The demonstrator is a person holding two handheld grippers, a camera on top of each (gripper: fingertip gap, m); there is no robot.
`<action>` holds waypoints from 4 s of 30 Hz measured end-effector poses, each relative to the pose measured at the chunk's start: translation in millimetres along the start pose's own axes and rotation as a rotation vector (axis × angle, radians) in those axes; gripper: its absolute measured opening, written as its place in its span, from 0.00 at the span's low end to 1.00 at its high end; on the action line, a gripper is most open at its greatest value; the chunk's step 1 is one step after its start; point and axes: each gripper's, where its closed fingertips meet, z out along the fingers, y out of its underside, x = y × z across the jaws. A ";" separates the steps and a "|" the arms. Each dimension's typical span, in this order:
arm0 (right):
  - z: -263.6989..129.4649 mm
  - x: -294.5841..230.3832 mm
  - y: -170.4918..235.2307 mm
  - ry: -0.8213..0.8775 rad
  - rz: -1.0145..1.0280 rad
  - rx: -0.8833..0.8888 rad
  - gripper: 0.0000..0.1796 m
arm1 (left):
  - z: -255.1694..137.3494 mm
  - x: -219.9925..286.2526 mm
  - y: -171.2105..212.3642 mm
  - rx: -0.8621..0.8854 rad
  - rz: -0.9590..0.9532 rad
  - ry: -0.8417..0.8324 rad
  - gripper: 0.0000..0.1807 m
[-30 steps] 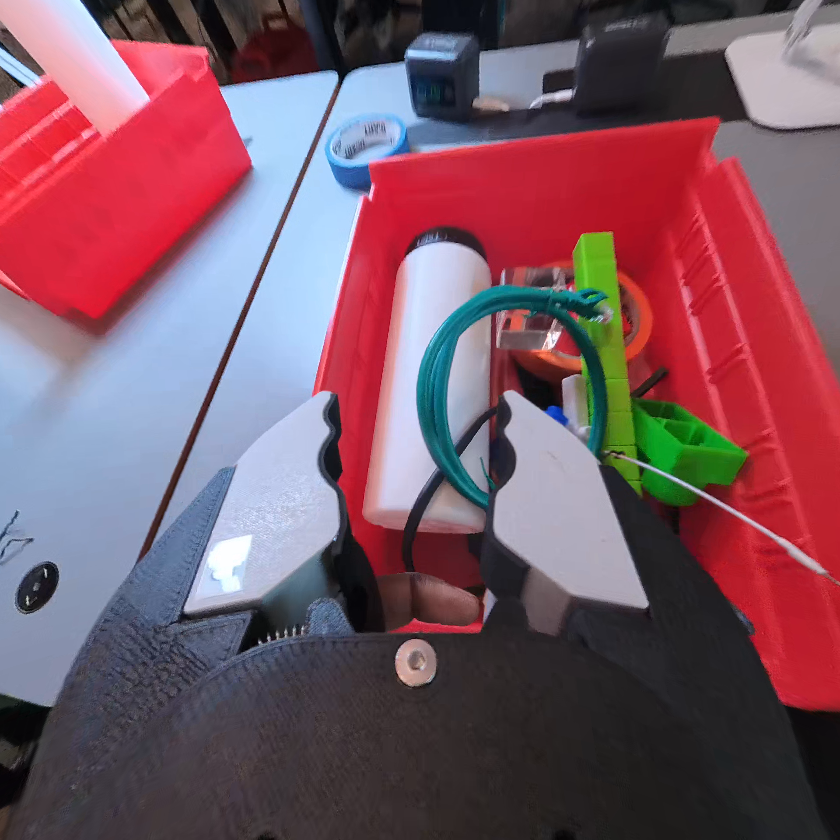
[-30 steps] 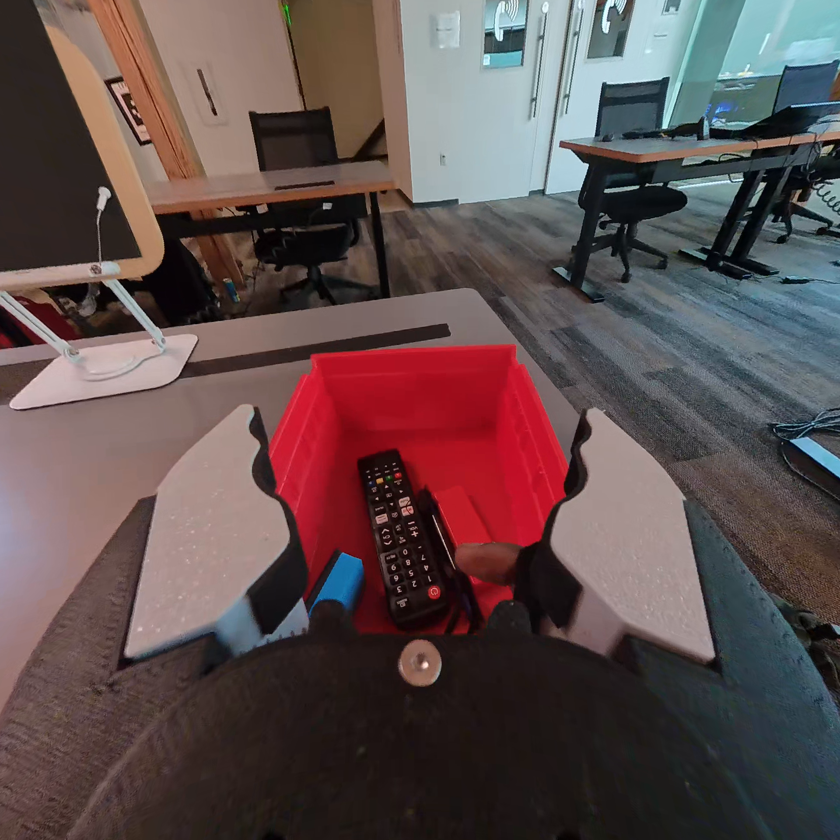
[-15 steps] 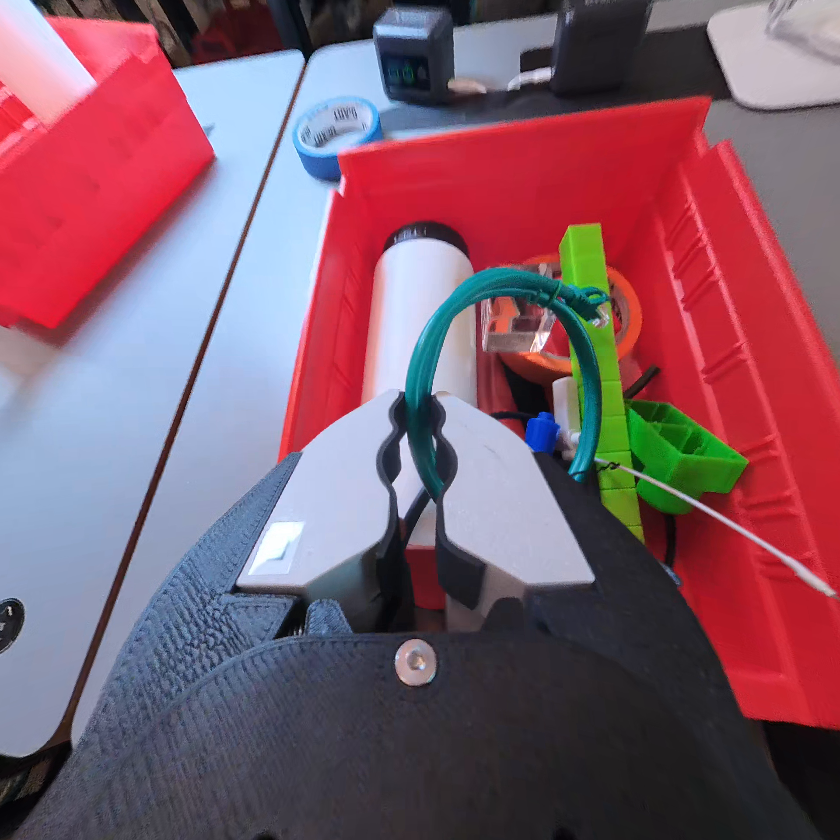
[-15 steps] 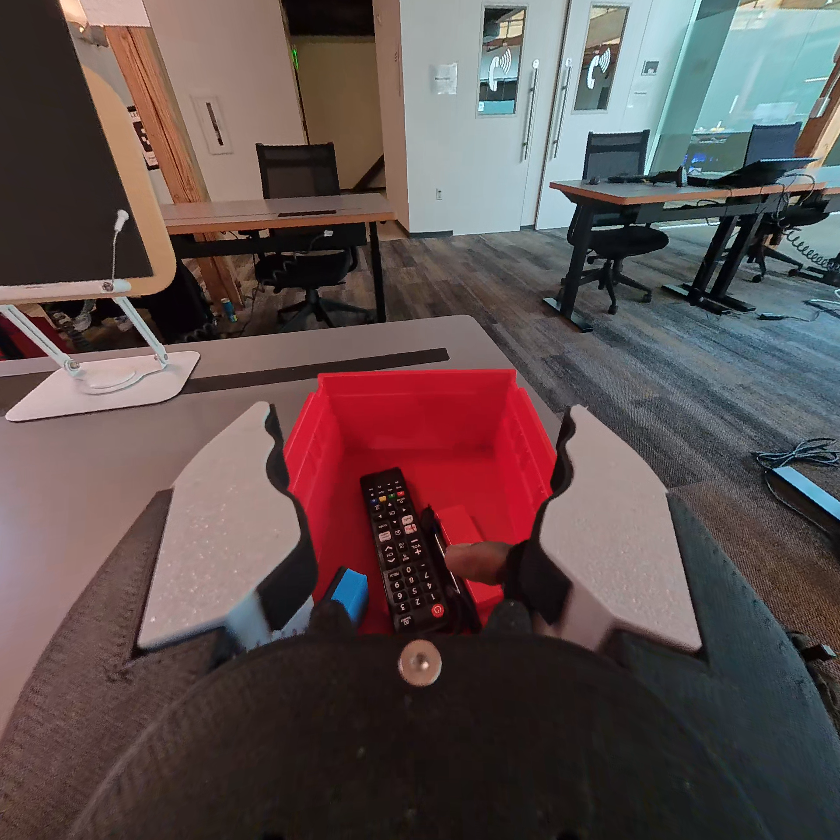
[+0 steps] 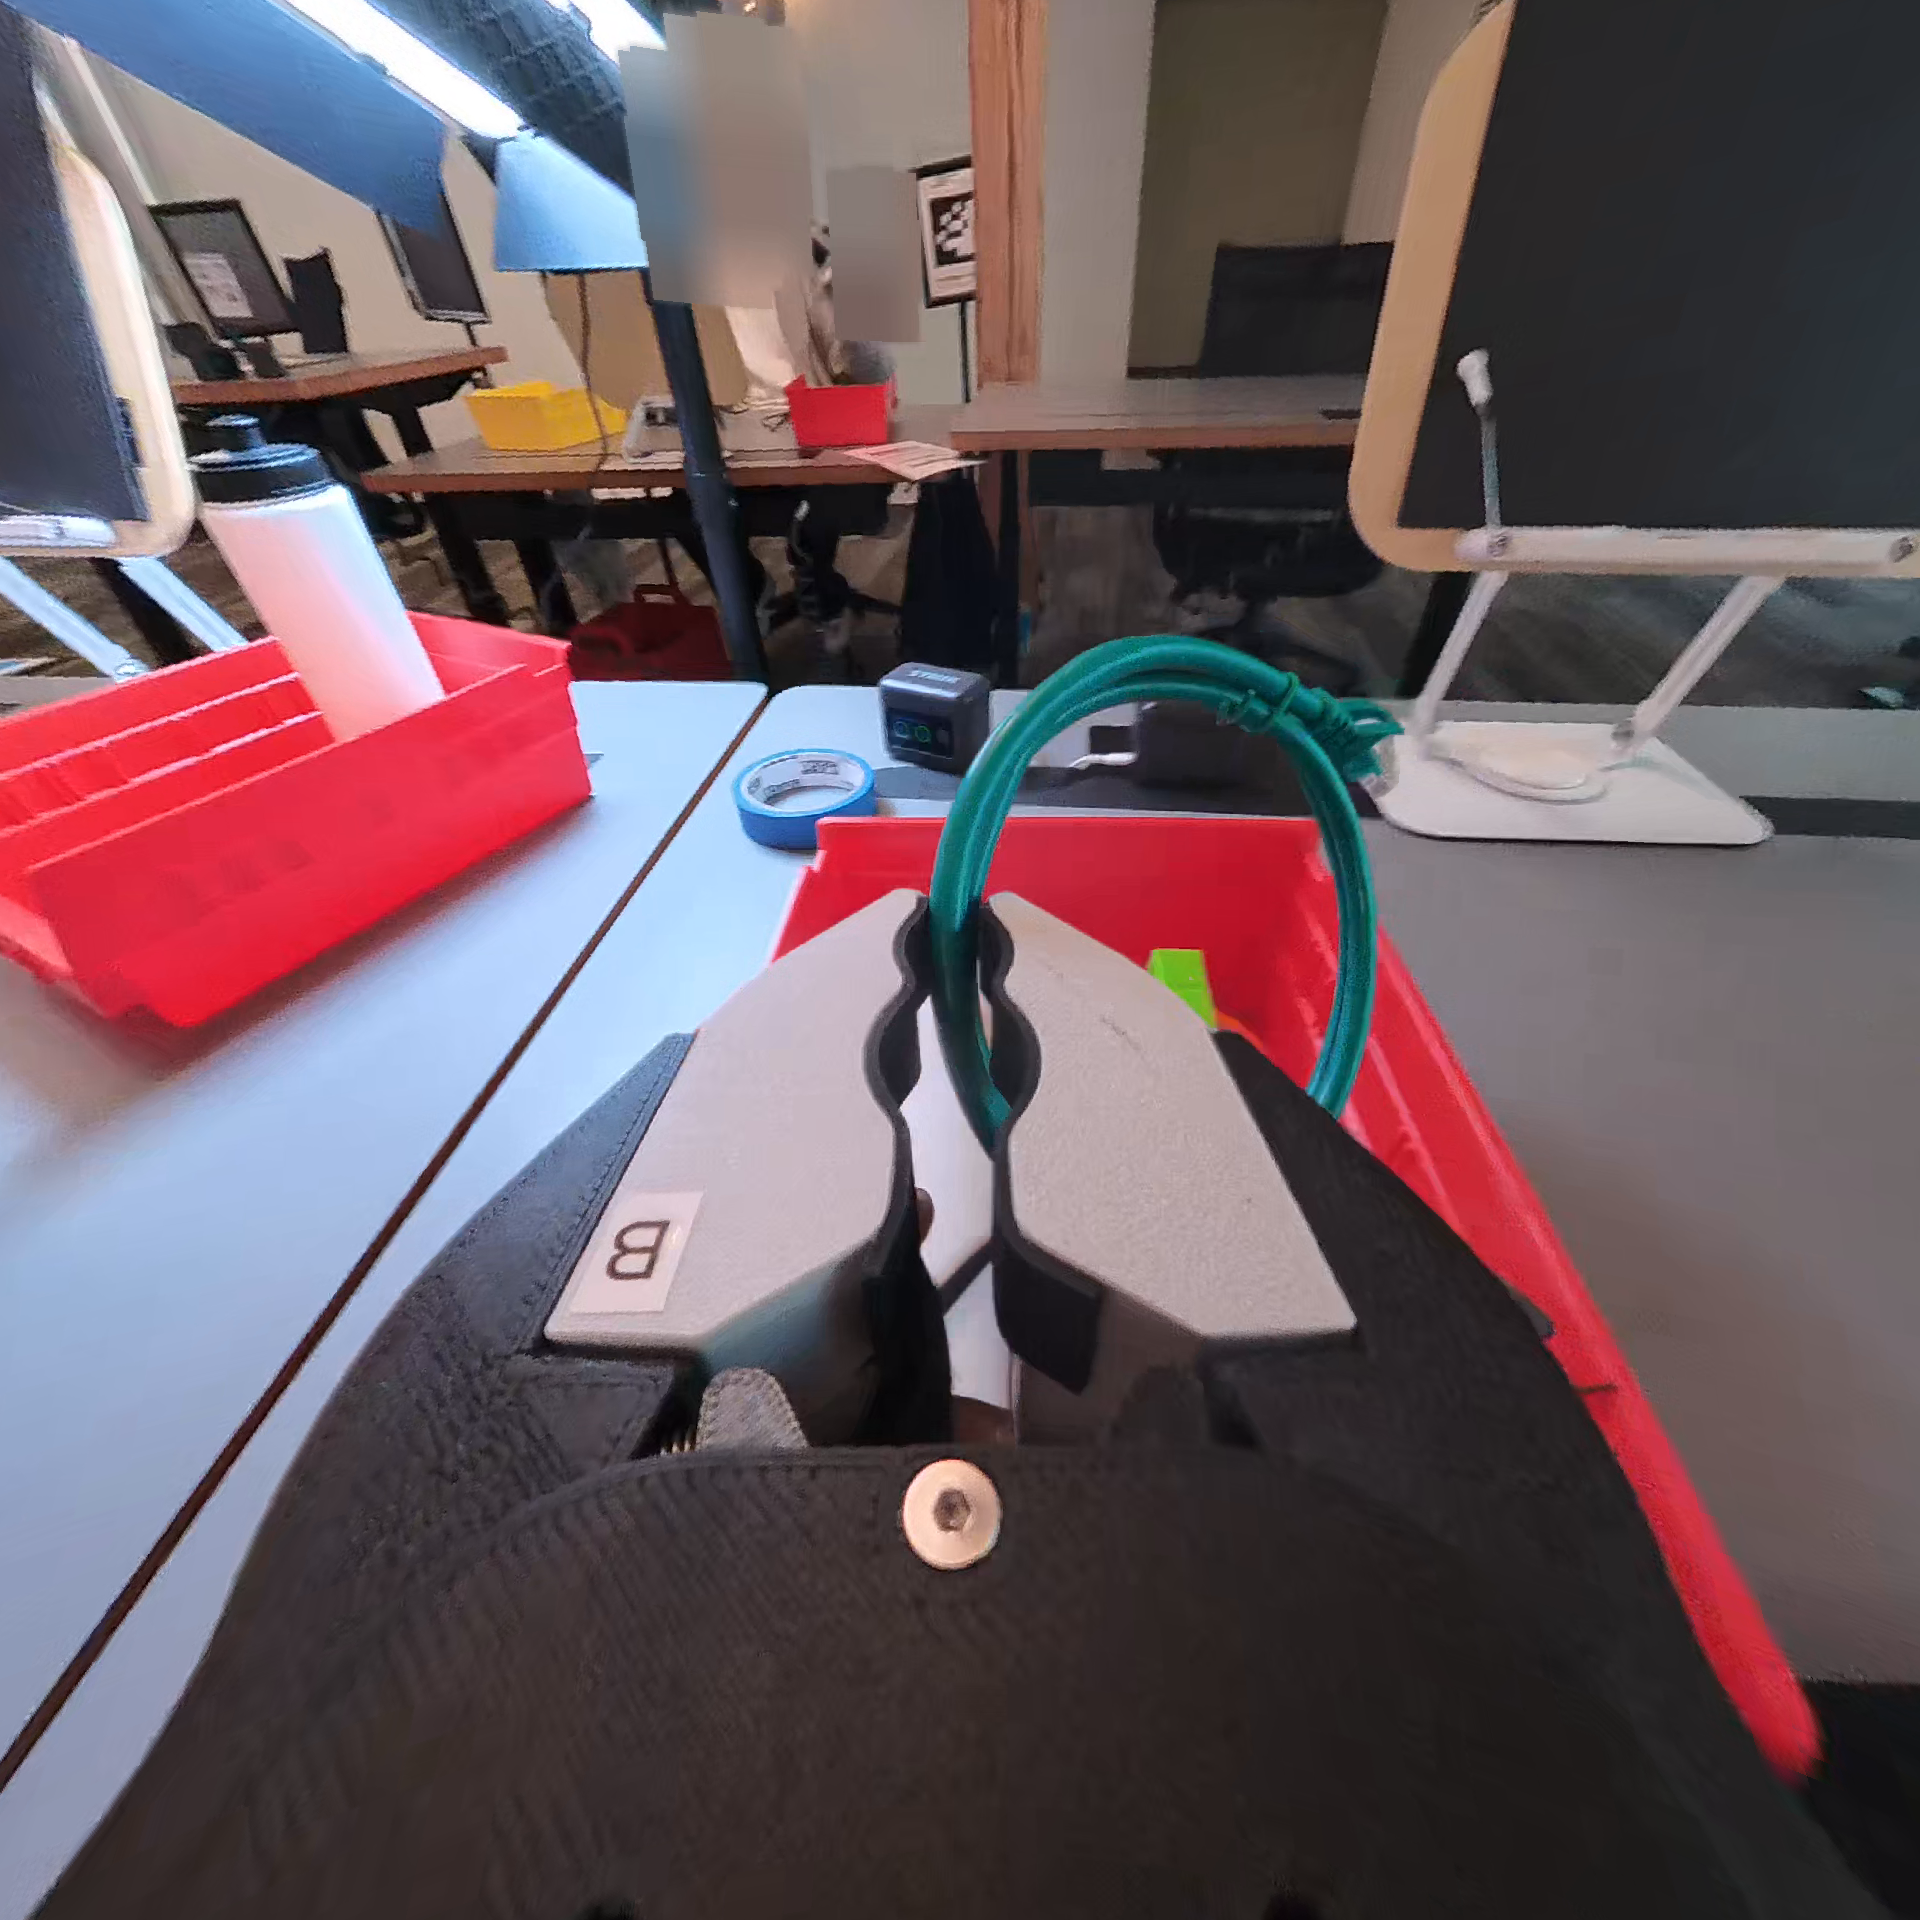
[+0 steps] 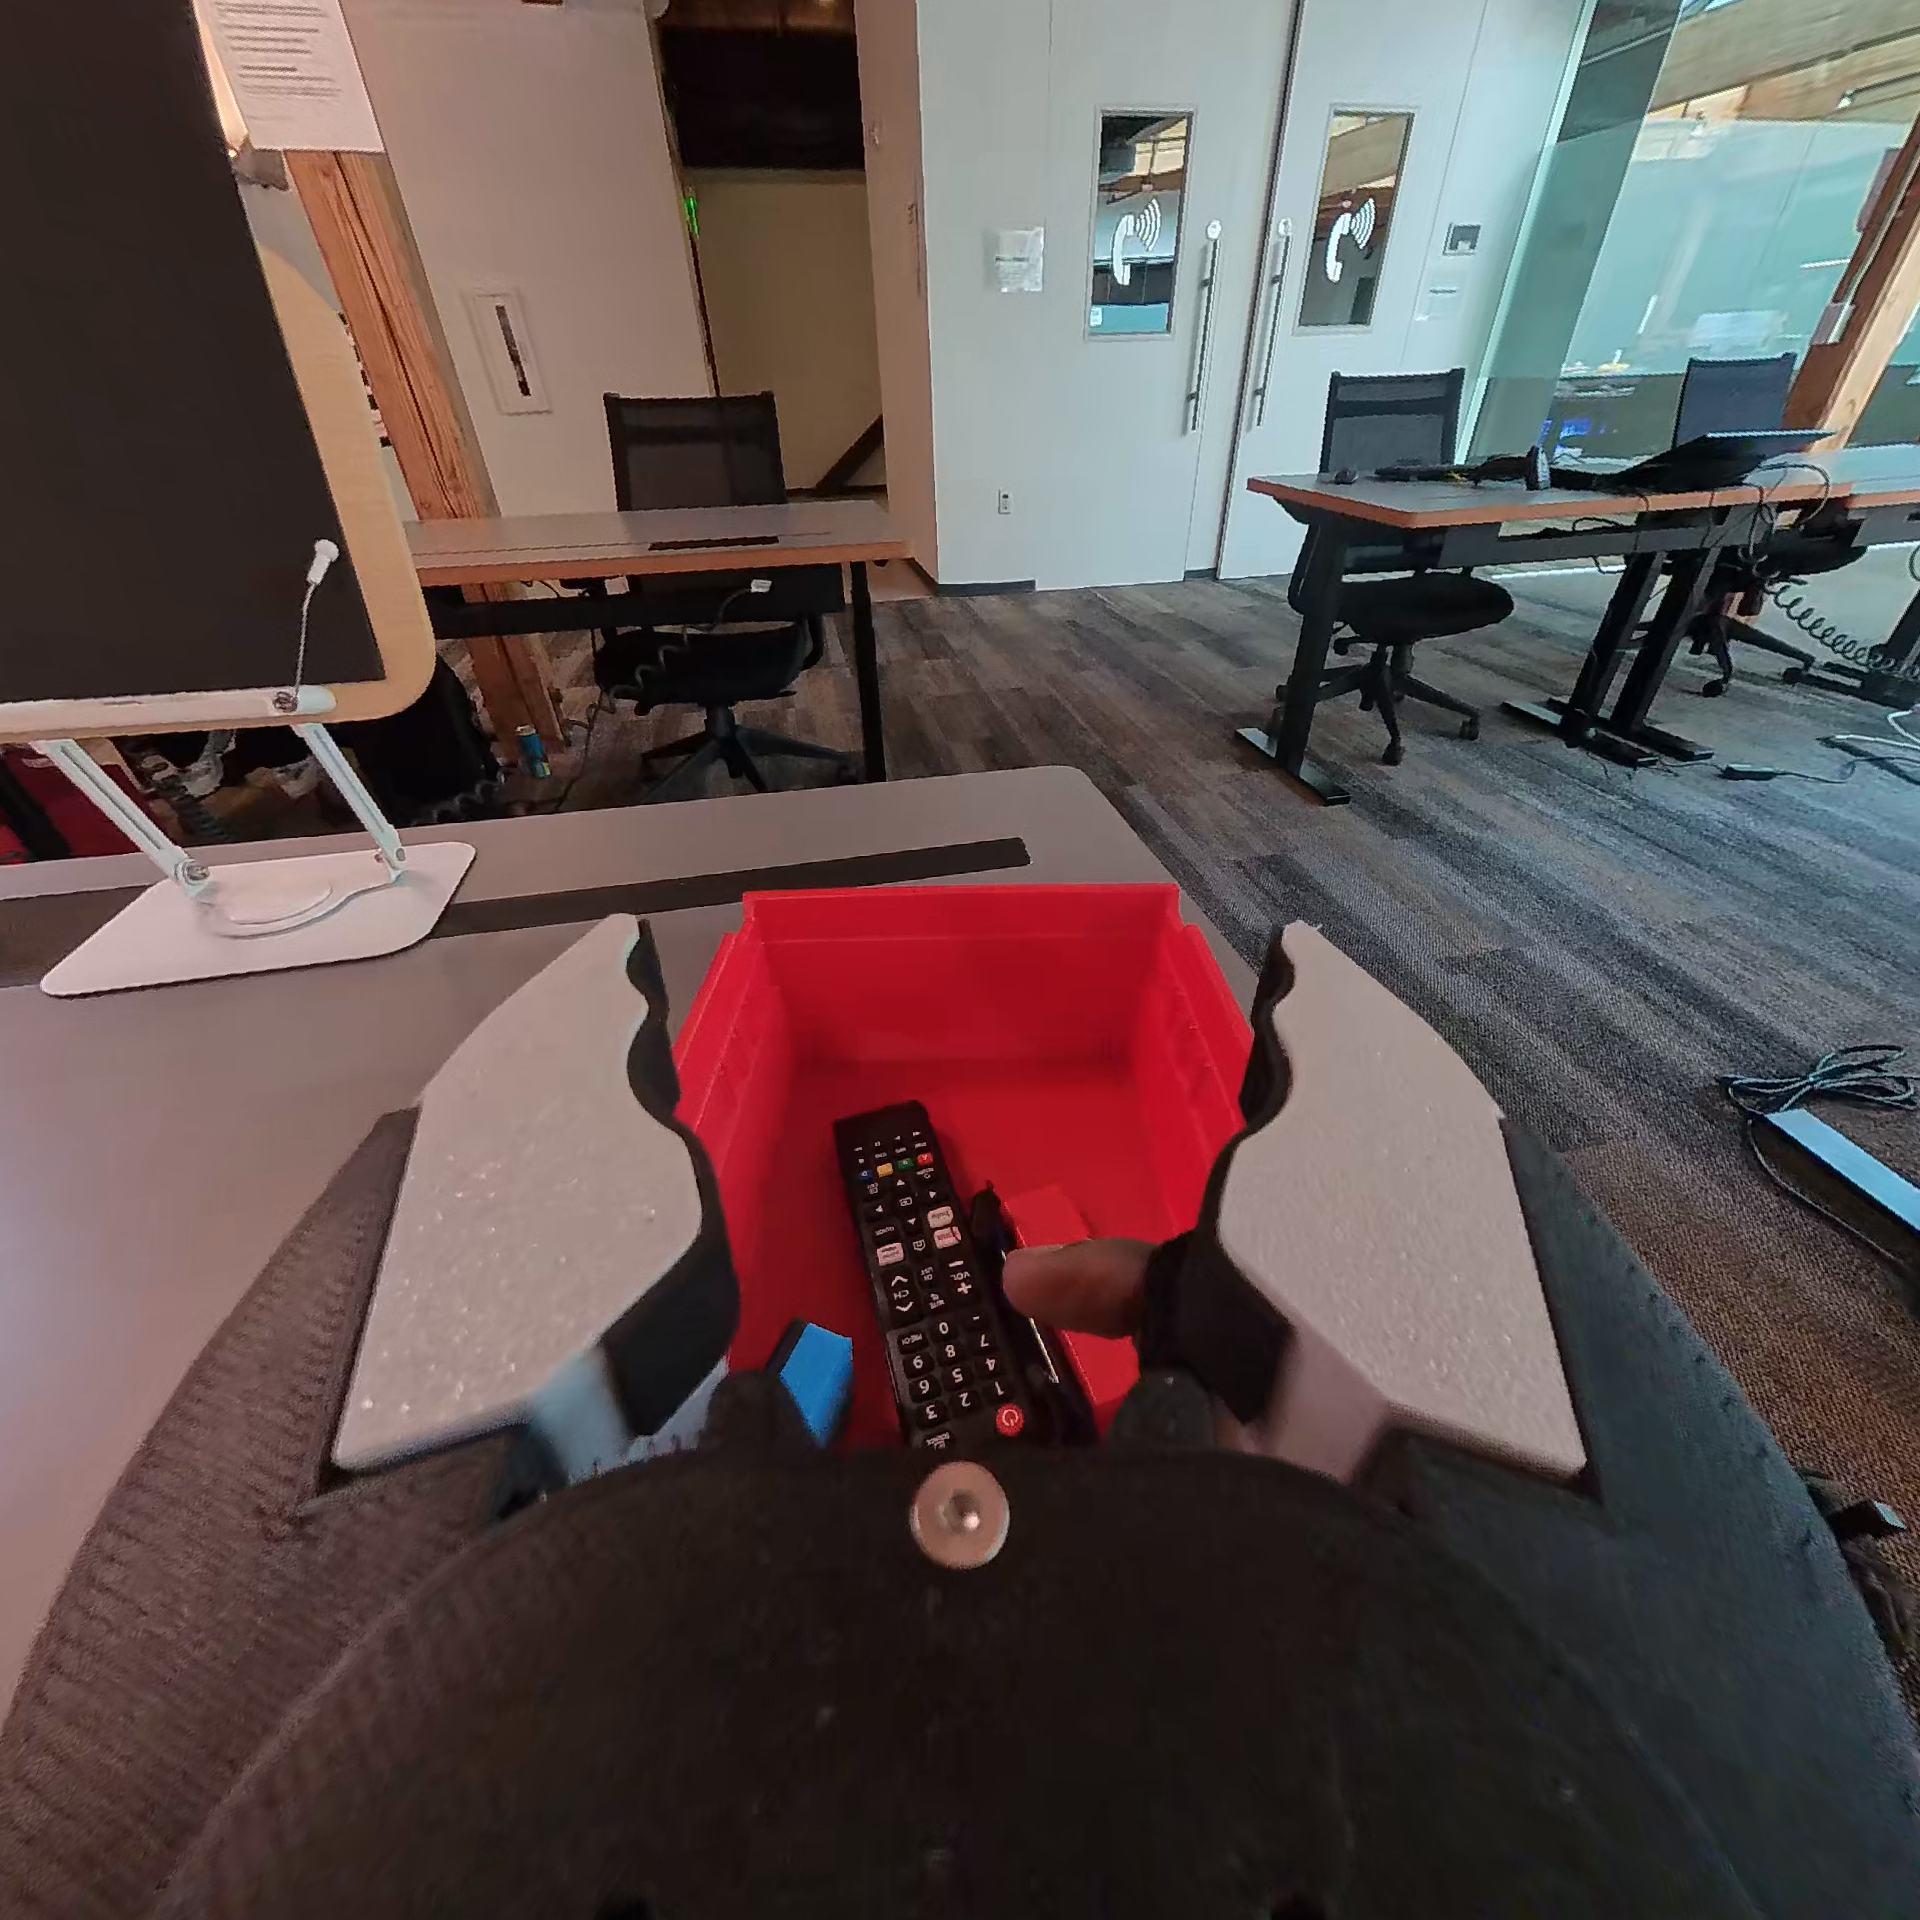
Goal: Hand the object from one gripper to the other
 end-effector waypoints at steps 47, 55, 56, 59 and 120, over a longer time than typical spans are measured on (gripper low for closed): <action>-91.8 -297.7 14.7 -0.936 0.622 0.174 0.06 | -128.6 388.5 -79.4 0.612 0.155 0.860 0.06; -54.9 -268.5 35.3 -0.636 -0.122 0.036 0.04 | -109.8 383.1 -59.4 0.462 0.365 0.902 0.30; -51.3 -262.6 39.7 -0.579 -0.222 0.009 0.04 | -110.8 384.3 -56.8 0.463 0.409 0.897 0.31; -49.4 -252.9 45.8 -0.475 -0.413 -0.030 0.03 | -115.2 395.1 -44.2 0.463 0.561 0.867 0.31; -94.7 -268.6 -10.6 -0.491 -0.322 0.344 0.43 | -92.5 380.1 -71.0 0.495 0.148 0.752 0.04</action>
